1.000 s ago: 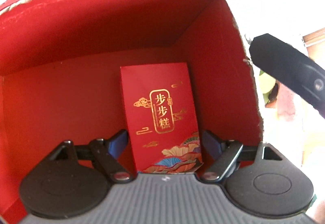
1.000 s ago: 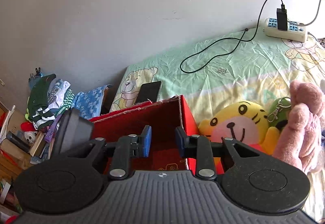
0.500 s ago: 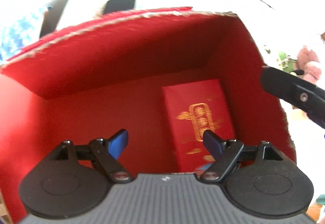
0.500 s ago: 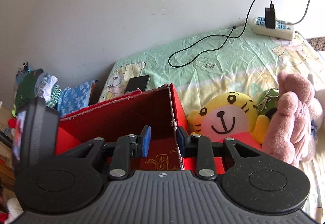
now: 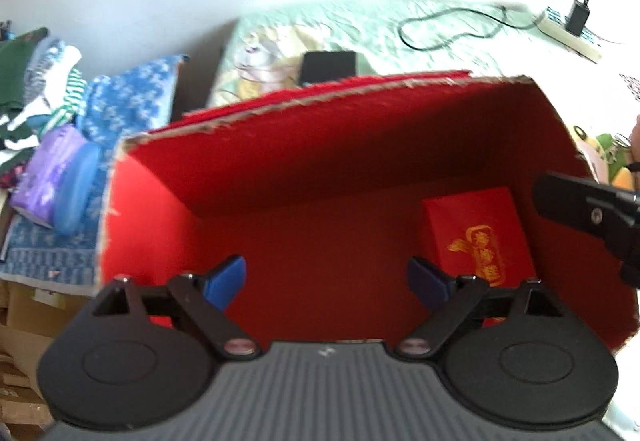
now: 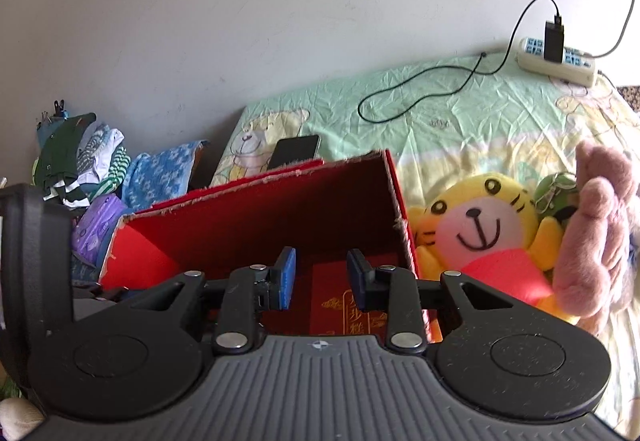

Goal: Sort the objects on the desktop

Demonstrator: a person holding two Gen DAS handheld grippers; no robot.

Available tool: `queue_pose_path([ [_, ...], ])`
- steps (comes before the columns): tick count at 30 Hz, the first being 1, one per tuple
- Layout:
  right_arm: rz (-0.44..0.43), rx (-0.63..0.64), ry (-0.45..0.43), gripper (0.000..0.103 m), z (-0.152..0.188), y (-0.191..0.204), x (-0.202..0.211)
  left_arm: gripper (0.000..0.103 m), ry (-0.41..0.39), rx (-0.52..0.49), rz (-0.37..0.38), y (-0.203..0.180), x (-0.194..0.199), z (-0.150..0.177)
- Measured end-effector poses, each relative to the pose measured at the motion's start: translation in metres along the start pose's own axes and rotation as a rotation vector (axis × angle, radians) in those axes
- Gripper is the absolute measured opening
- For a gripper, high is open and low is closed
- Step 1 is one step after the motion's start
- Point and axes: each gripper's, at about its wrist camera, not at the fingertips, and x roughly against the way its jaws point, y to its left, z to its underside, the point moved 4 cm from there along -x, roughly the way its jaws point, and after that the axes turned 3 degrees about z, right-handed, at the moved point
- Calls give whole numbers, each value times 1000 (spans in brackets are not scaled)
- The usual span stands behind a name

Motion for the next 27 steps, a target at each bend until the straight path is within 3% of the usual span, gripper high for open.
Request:
queue_pose_path([
  [5,44,13,-30,32,8,4,2,96,-45,40,-47,2,15,5],
  [11,75,32,-31,48,13,6,3,93,-39,30,-74,2,13,8],
  [16,85,36,-14,55,15,6,5,93,-24,25,-89,2,13,11],
  [27,91,25,-22,55,21,4,14,94,-42,19,-136,0,23,13],
])
